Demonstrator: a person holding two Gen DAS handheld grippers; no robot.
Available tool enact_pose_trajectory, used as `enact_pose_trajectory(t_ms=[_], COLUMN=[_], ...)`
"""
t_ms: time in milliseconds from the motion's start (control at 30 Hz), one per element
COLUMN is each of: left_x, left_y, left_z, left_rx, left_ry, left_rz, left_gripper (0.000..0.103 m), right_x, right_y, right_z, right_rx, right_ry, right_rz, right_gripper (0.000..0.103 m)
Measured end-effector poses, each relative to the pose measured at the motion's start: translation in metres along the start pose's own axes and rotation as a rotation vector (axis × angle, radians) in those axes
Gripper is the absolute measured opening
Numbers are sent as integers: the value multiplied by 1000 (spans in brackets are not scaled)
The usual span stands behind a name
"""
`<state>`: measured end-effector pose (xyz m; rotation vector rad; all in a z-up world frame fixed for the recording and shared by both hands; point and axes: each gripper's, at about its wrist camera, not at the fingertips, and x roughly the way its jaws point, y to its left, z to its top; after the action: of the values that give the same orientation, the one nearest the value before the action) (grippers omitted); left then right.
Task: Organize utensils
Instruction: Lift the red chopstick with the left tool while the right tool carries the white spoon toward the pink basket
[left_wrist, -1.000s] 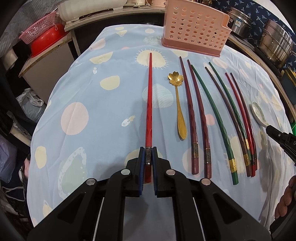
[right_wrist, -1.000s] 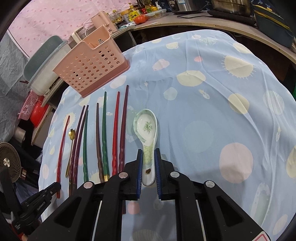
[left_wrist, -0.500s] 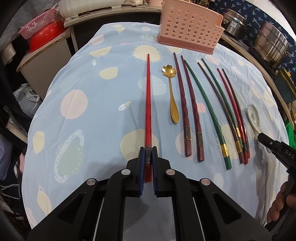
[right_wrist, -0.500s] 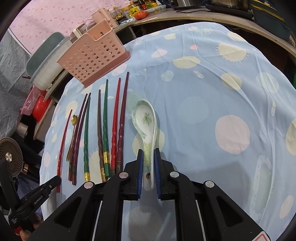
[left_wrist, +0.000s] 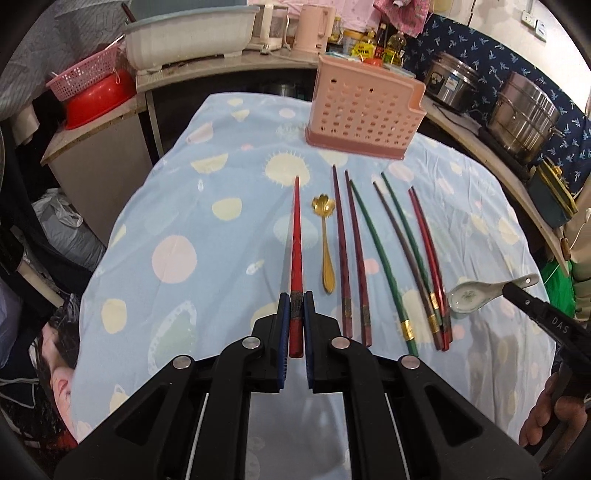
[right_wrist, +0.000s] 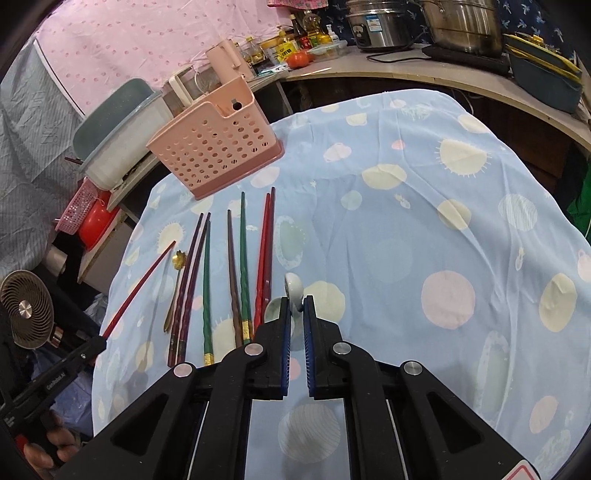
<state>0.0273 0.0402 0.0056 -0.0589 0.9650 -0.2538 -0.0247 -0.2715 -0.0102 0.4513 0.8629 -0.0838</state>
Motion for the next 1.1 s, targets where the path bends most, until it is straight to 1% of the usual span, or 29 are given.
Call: enact_pose_trajectory(t_ms=[267, 667, 867, 1033, 1100], left_x=[-16, -49, -66, -81, -90], left_y=[-4, -3, -9, -20, -26], left_z=[22, 76, 114, 155, 174], left_rx=[10, 24, 54, 86, 100], left_ry=[-53, -176, -245, -312, -351], left_rz=[1, 13, 8, 3, 3], left_gripper=[7, 7, 7, 7, 7], right_x=[-5, -8, -11, -11, -10], right_y=[10, 35, 51, 59, 62], right_z=[13, 43, 74, 110, 125], right_rx=[-23, -69, -111, -131, -136], right_ry=[-29, -73, -108, -154, -169], right_rz=[23, 47, 57, 53, 54], right_gripper=[7, 7, 7, 7, 7])
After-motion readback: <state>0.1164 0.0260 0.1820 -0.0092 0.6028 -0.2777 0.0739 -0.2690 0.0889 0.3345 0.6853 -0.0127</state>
